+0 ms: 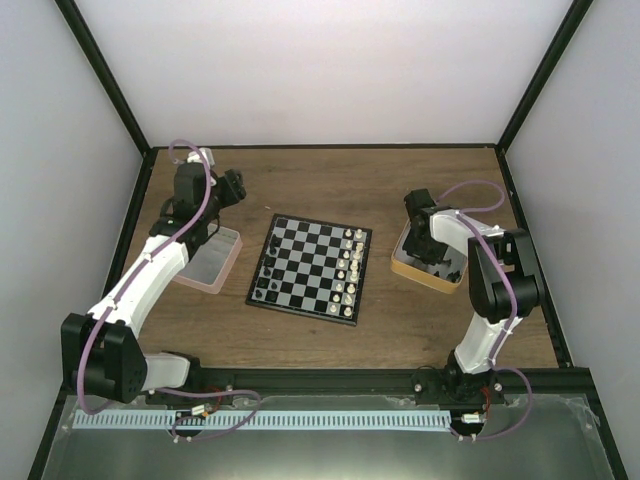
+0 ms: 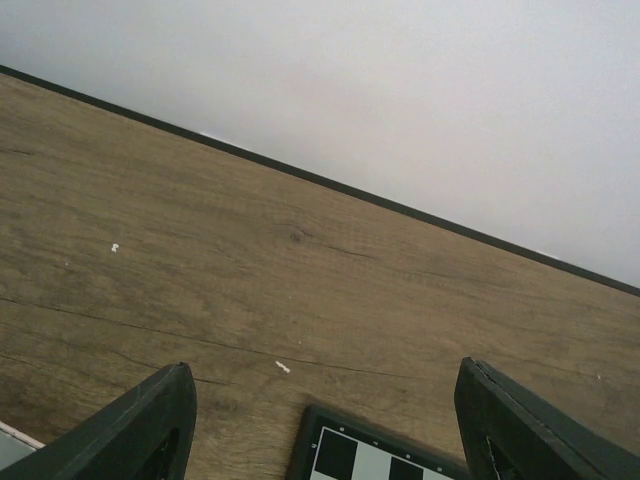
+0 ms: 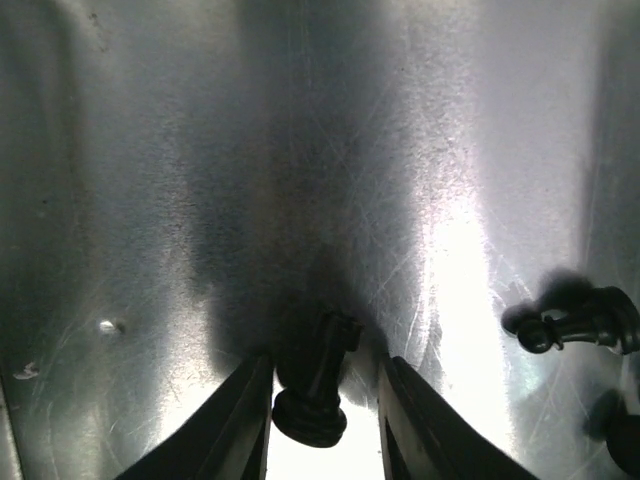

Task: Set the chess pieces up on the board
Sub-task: Pick up the chess piece from the storage box, then place the chess piece on the chessboard.

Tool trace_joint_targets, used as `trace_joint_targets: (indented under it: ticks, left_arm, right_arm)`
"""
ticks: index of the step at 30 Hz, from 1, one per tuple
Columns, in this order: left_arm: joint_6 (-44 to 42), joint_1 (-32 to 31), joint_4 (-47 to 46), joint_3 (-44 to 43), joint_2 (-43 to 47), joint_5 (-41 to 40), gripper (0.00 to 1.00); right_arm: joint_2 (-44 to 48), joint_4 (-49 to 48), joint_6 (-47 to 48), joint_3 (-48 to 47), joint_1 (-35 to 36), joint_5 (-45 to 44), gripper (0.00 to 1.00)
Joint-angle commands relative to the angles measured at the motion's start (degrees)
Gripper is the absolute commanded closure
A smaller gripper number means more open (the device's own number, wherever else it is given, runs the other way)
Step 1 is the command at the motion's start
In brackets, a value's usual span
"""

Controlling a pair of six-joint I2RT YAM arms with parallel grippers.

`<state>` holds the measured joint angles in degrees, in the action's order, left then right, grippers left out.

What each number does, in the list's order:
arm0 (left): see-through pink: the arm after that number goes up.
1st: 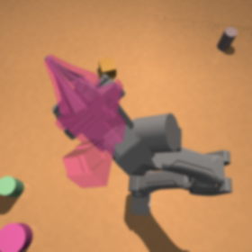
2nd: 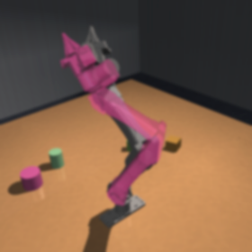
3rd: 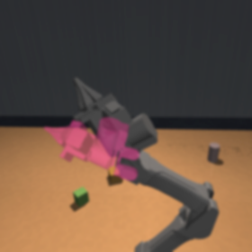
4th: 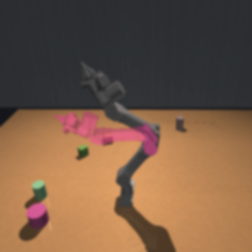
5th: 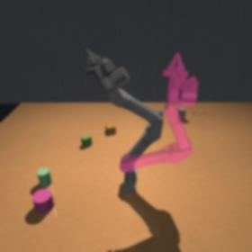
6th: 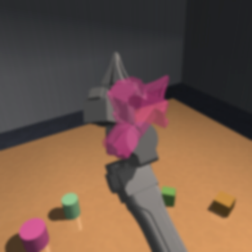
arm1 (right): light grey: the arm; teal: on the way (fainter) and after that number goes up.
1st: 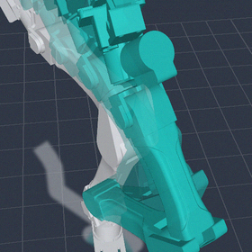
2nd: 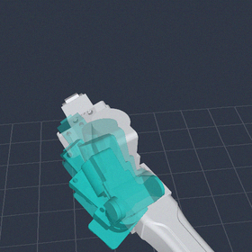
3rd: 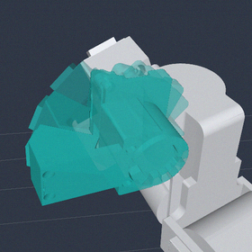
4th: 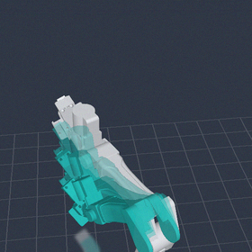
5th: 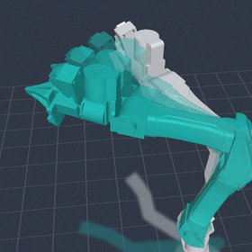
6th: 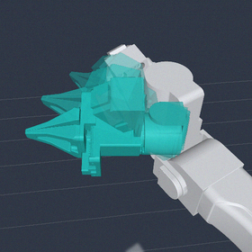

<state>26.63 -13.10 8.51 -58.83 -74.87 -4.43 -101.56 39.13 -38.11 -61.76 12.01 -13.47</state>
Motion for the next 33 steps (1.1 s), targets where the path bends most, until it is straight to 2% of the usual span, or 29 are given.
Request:
trace_joint_targets:
  ticks: [1,4,7,12,17,19,23,25,29,33]
  left_arm:
    - [-0.35,0.27,-1.70,-1.55,-0.65,0.77,0.27]
    - [-0.35,0.27,-1.77,-1.55,-0.63,0.74,0.27]
    - [-0.44,0.27,-1.75,-1.55,-0.45,0.82,0.27]
    - [-0.74,0.27,-2.02,-1.55,-0.53,2.63,0.27]
    - [-2.09,0.27,-4.60,-2.30,-1.52,13.06,0.26]
    - [-2.05,0.28,-5.16,-3.39,-2.79,18.22,0.26]
    - [-1.17,0.27,-5.25,-7.11,-6.66,29.60,0.26]
    - [-0.49,0.27,-5.50,-8.98,-8.88,36.38,0.26]
    - [5.11,0.27,-7.82,-12.66,-14.04,51.63,0.26]
    - [18.20,-0.01,-13.69,-16.53,-21.33,69.66,0.32]
  right_arm:
    - [0.13,2.41,-2.59,0.82,-0.76,1.19,0.73]
    - [-0.05,1.76,-2.57,0.79,-0.76,2.04,0.83]
    - [0.41,1.20,-2.28,0.70,-0.77,1.26,0.88]
    - [3.02,-1.69,0.21,-0.66,-0.80,-0.22,0.88]
    - [11.00,-9.12,7.56,-0.98,-0.41,5.80,0.88]
    - [14.28,-12.82,11.06,-1.12,0.02,11.21,0.87]
    - [19.41,-21.62,17.61,-0.62,0.94,36.39,0.86]
    - [20.42,-25.39,19.02,-0.72,2.30,45.81,0.85]
    - [18.34,-27.38,20.78,-3.72,5.94,55.96,0.87]
    - [14.86,-25.82,24.03,-8.52,9.59,63.78,0.88]
